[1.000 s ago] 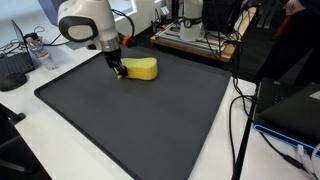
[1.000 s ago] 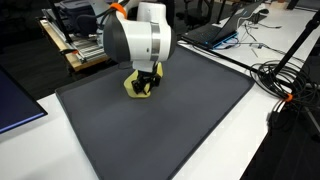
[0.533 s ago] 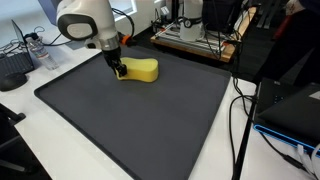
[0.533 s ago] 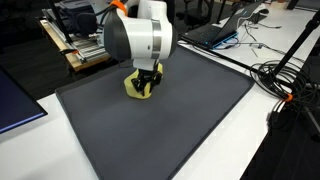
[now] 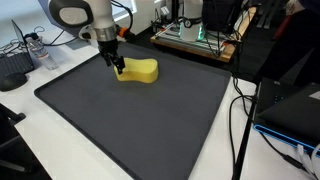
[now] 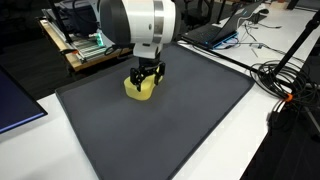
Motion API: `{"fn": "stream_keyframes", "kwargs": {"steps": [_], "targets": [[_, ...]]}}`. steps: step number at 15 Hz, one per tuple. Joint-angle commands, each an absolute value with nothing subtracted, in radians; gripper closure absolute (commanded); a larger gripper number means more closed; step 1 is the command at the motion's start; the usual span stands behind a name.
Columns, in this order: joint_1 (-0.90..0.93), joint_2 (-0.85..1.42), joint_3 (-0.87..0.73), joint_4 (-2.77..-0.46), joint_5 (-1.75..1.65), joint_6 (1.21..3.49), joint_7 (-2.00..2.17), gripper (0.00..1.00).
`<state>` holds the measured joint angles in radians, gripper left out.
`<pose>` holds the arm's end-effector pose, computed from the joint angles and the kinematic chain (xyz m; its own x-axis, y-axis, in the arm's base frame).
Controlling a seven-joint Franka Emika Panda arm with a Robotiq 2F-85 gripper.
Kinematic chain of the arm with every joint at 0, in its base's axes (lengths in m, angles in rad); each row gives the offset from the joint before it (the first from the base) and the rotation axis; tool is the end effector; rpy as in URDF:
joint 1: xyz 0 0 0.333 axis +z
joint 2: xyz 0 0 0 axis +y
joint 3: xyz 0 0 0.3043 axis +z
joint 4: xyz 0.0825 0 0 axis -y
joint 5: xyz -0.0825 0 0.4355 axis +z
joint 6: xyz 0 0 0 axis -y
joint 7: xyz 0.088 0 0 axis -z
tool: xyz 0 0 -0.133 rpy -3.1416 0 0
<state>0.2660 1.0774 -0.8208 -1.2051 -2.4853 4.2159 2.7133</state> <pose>0.6150 -0.1368 0.1717 0.9954 -0.0878 0.0374 -0.0921 -0.9862 0.1377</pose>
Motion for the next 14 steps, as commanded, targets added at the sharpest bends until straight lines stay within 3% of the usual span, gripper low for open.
{"fn": "stream_keyframes", "kwargs": {"steps": [1, 9, 14], "targets": [[0.31, 1.022, -0.87, -1.28, -2.47, 4.23, 2.743, 0.0], [0.339, 0.932, -0.985, -1.406, -2.367, 4.23, 2.737, 0.0], [0.22, 0.812, -0.85, -1.444, -2.414, 4.229, 2.738, 0.0]]}}
